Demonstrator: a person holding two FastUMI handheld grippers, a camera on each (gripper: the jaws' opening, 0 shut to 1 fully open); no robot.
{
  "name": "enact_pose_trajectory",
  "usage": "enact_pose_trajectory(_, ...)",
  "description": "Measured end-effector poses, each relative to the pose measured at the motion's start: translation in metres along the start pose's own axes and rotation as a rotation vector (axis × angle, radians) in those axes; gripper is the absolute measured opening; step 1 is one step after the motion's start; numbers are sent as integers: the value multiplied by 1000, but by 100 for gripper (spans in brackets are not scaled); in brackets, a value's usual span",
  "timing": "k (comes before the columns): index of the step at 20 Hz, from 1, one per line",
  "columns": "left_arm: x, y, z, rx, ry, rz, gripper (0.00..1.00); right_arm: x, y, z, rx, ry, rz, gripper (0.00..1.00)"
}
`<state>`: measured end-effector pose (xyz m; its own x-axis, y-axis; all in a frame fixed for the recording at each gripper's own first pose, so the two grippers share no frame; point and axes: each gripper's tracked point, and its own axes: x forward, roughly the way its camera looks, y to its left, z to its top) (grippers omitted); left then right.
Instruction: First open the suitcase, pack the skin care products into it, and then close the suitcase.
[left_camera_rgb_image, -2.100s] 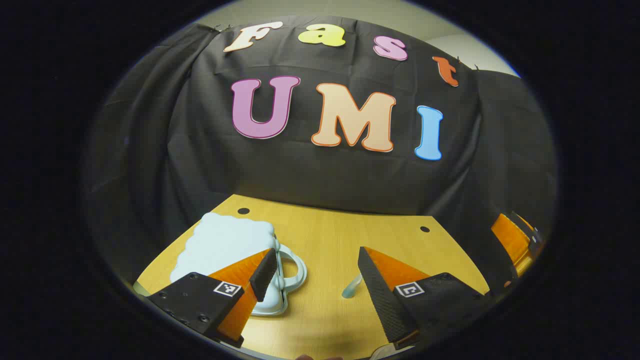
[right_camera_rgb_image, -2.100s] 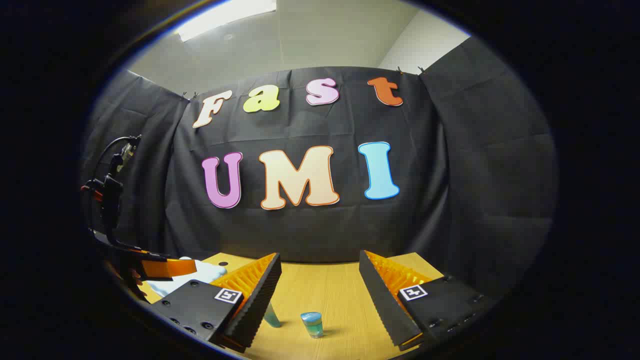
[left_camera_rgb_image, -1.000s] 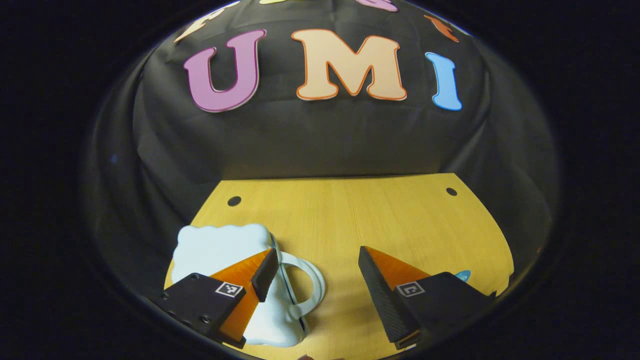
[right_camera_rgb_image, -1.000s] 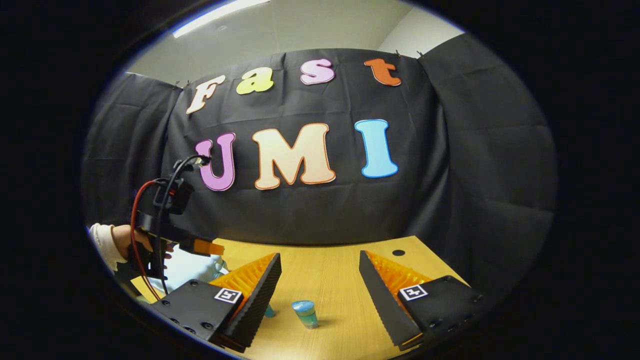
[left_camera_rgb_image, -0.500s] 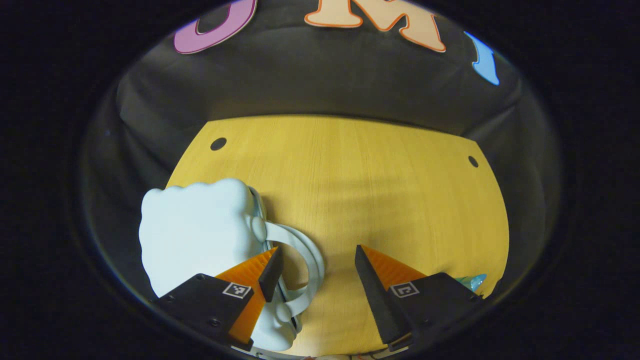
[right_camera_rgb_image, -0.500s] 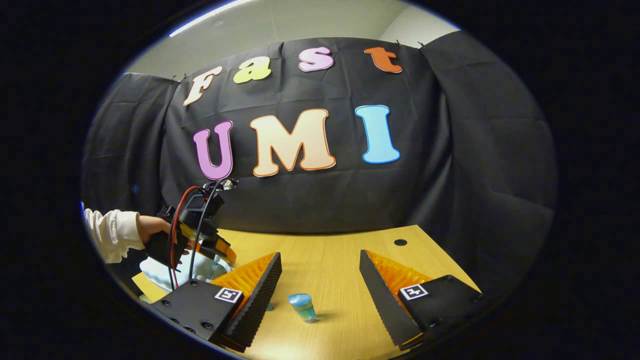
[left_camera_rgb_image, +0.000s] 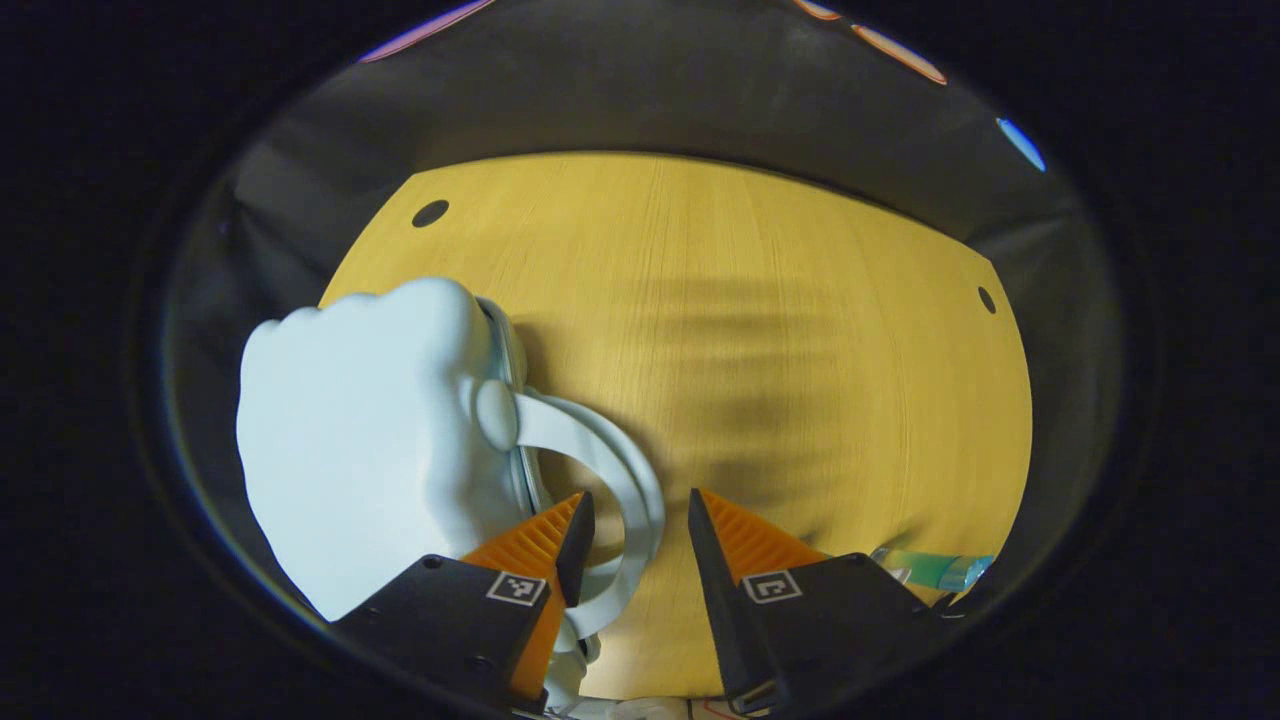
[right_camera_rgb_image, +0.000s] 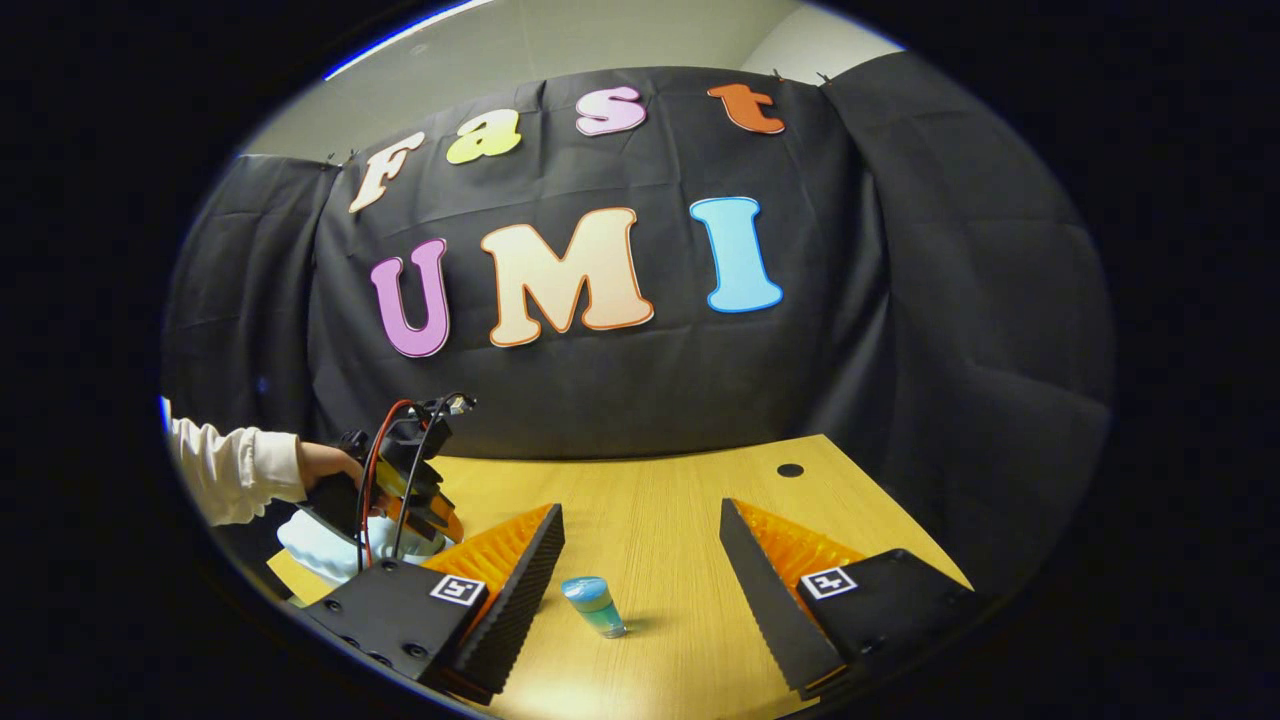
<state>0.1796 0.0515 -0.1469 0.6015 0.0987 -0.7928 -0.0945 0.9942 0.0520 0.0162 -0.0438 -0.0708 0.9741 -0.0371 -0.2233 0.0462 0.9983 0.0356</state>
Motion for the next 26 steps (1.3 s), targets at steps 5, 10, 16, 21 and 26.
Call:
enact_pose_trajectory(5,11,9,-8,-61,40,18,43,-5,-10,2,2,-11,-19,96)
enact_pose_trajectory(10,20,7,-13,-96,70,12,31,-6,-15,0,5,-6,-25,98)
enact_pose_trajectory(16,33,2,-15,-113,101,5,24,-8,-22,-2,-13,-1,-33,98)
enact_pose_trajectory(21,31,-3,-15,-91,113,2,8,-7,-22,-3,-15,8,-29,98)
enact_pose_trajectory(26,29,-6,-12,-86,88,-39,0,-6,-20,-6,-35,12,-23,98)
